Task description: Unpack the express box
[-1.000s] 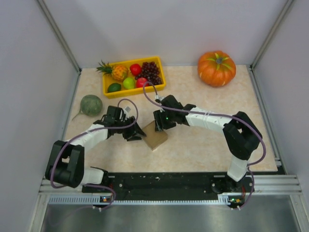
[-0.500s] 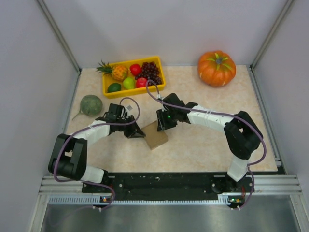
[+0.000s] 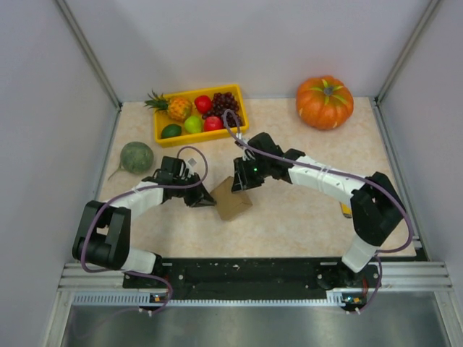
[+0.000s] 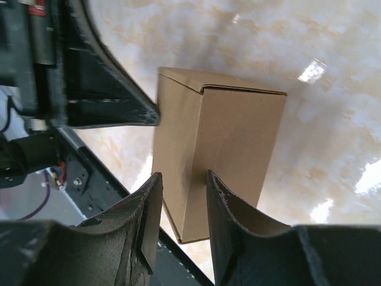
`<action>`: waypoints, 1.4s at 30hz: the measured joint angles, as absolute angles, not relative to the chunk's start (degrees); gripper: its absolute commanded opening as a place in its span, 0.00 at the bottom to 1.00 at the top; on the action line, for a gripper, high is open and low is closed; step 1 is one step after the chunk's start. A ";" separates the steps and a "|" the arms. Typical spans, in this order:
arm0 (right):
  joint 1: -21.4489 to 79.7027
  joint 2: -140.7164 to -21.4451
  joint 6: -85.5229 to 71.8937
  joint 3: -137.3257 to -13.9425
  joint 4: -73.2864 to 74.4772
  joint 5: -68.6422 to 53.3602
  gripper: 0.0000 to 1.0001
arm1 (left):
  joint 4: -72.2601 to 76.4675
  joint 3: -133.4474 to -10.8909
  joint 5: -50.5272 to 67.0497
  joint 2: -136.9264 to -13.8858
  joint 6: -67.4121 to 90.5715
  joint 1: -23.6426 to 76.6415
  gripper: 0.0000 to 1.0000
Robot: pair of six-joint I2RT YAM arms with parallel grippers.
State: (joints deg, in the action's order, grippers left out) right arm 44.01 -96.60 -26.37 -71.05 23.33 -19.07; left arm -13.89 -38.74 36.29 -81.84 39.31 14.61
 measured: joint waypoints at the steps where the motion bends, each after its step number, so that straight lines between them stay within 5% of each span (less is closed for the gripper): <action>1: 44.05 -96.60 -26.61 -71.31 23.05 -19.75 0.34 | -13.93 -38.61 36.14 -81.84 39.31 14.57 0.12; 30: 50.17 -98.91 -29.67 -75.92 18.92 -23.94 0.40 | -12.86 -36.93 31.77 -83.44 39.72 13.41 0.18; 42: 50.11 -88.99 -31.73 -74.91 20.99 -8.54 0.50 | -15.92 -36.93 26.61 -82.28 39.22 13.34 0.22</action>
State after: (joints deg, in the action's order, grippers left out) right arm 50.11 -88.99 -31.73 -74.91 20.99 -8.54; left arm -15.92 -36.93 26.61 -82.28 39.22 13.34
